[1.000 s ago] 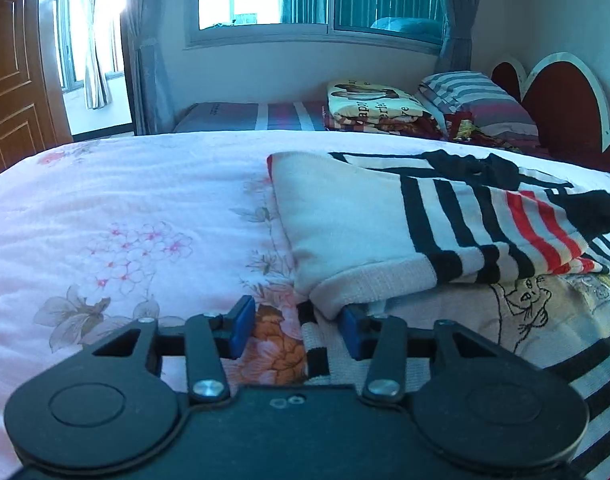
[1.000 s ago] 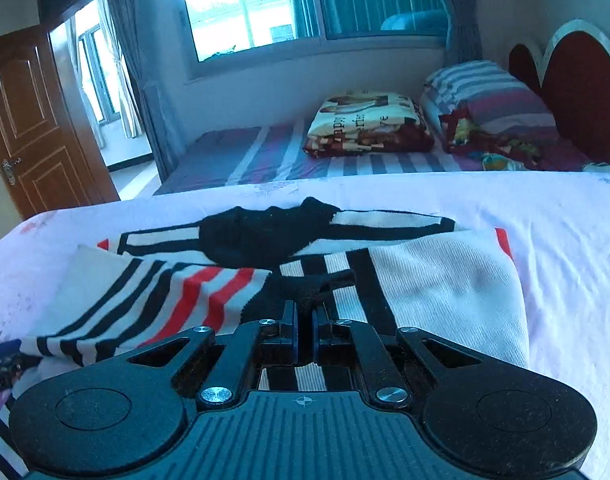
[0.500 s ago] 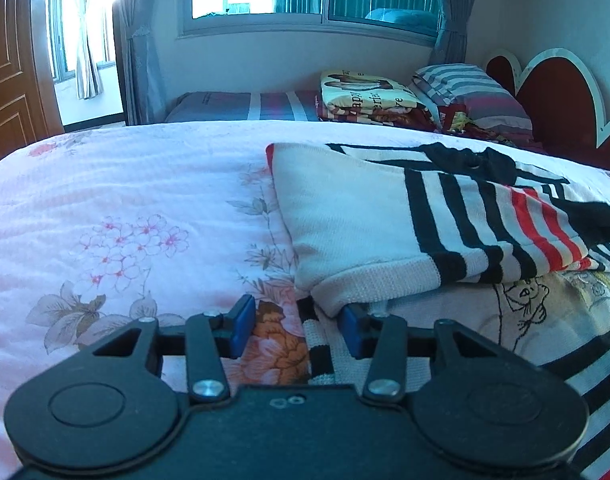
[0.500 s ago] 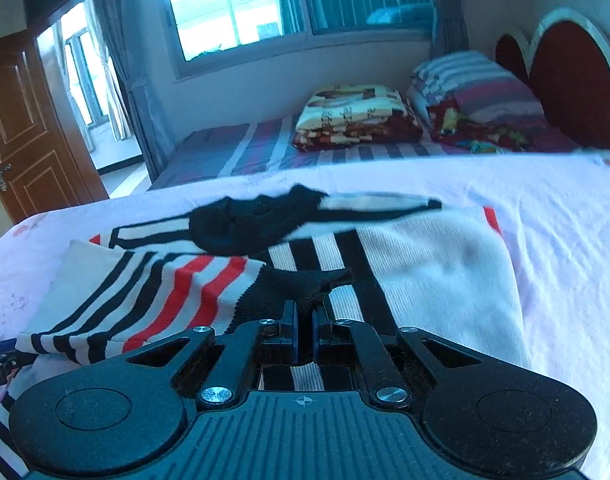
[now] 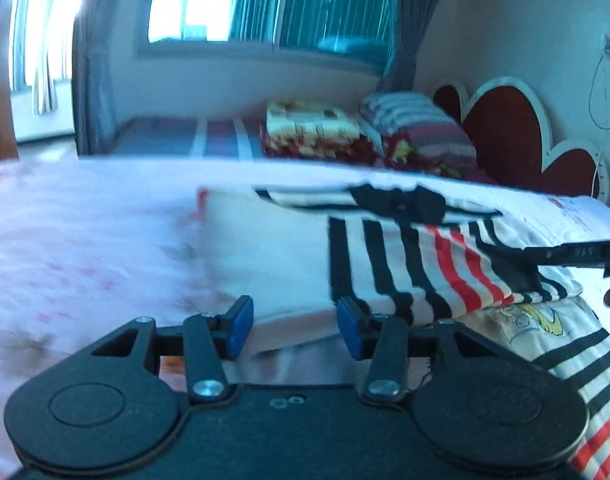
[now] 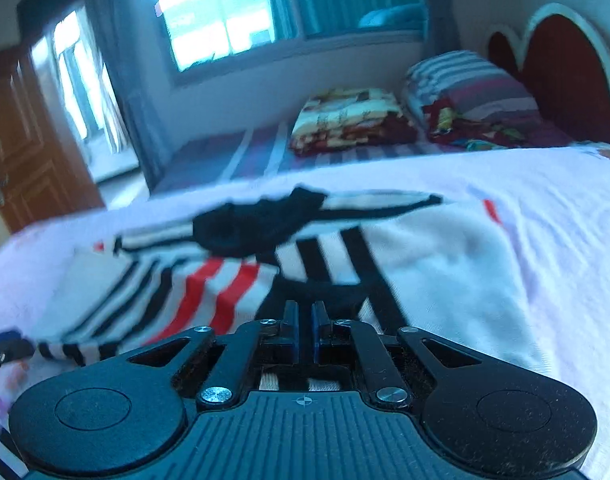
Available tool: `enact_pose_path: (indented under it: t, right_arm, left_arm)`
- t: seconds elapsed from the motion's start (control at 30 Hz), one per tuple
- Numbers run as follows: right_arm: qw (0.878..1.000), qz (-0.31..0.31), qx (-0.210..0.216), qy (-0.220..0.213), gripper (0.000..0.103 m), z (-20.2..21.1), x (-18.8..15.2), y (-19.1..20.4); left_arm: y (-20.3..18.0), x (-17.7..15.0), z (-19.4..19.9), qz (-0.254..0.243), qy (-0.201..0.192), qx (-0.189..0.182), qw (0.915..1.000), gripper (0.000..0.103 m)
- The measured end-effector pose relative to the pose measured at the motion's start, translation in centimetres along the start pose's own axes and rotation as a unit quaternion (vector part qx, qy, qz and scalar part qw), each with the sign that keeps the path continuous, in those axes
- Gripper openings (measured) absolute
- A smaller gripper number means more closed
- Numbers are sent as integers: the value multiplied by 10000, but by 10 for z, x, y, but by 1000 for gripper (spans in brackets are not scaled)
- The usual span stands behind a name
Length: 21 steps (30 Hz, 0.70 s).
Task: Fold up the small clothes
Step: 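Fold the sweater side over with the right tool while the left tool presses the folded edge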
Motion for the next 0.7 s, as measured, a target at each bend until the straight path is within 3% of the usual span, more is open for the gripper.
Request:
enact_pose_path:
  t: [0.03,0.13,0.23,0.37,0.5,0.6,0.7]
  right_arm:
    - [9995,74,-210,216,6,-10,-6,-4]
    - [9994,39,-232,241,6,-8,-2,-6]
    - [9999,122,-21,-103,6,-2,15,5]
    - [9996,164,229,68,6,-31,24,25]
    - [9964,421,663,332,6,-68,22,61]
    - [9973,570,325,330,6,-98,22,70]
    - [9989,333,147,308,6,-109,25,65]
  left_arm:
    - [-2,-7,-13,-1,294,-52,9996,45]
    - [-5,-1,-12,-162,261,8,9995,45]
    - [8,22,-8,-59,-62,-3,10000,48]
    - [27,58,-42,-166,-110,20,9998,48]
    - [43,75,-93,-94,160,-126,9997,47]
    - [59,64,-123,-187,584,112,9981,51]
    - [69,60,-120,123,432,27,9990,47]
Point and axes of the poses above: each gripper's, at about its wrist camera, not at the fingertips, and z roughly against the way its jaws point, y to its left, x to its top, the point moved 8 cm from there along -z, roughly the way its jaws point, and after that the axes turned 15 degrees about -z, right-handed, at the moved point
